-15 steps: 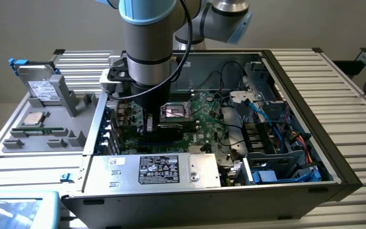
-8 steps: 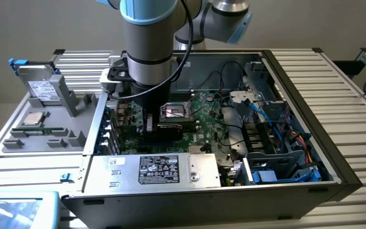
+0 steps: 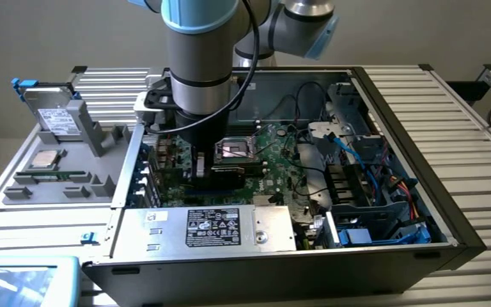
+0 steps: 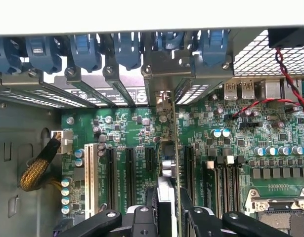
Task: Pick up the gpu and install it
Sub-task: 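Insert the gpu into the slot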
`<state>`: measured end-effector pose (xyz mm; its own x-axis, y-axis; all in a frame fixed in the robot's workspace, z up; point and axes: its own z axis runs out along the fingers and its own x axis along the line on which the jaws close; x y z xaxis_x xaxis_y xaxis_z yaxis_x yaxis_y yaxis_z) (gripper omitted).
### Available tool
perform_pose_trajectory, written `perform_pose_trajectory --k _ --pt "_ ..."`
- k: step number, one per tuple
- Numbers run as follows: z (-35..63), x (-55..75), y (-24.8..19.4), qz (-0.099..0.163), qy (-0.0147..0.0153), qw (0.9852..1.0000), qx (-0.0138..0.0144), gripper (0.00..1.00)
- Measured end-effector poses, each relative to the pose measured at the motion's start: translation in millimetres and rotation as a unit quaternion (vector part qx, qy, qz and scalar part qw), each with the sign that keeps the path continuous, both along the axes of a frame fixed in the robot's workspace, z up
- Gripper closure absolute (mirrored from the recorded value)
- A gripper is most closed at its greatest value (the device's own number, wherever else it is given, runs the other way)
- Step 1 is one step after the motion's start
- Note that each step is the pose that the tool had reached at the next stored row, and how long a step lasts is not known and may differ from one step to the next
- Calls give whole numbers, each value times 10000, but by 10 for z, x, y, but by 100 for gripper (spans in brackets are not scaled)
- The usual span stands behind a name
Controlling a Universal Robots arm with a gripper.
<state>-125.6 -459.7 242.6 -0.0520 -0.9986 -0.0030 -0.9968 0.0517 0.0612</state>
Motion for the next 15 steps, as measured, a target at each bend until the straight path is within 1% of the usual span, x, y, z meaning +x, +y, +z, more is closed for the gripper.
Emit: perform_pose_trajectory --k 15 --pt "-5 0 9 -55 1 10000 -1 71"
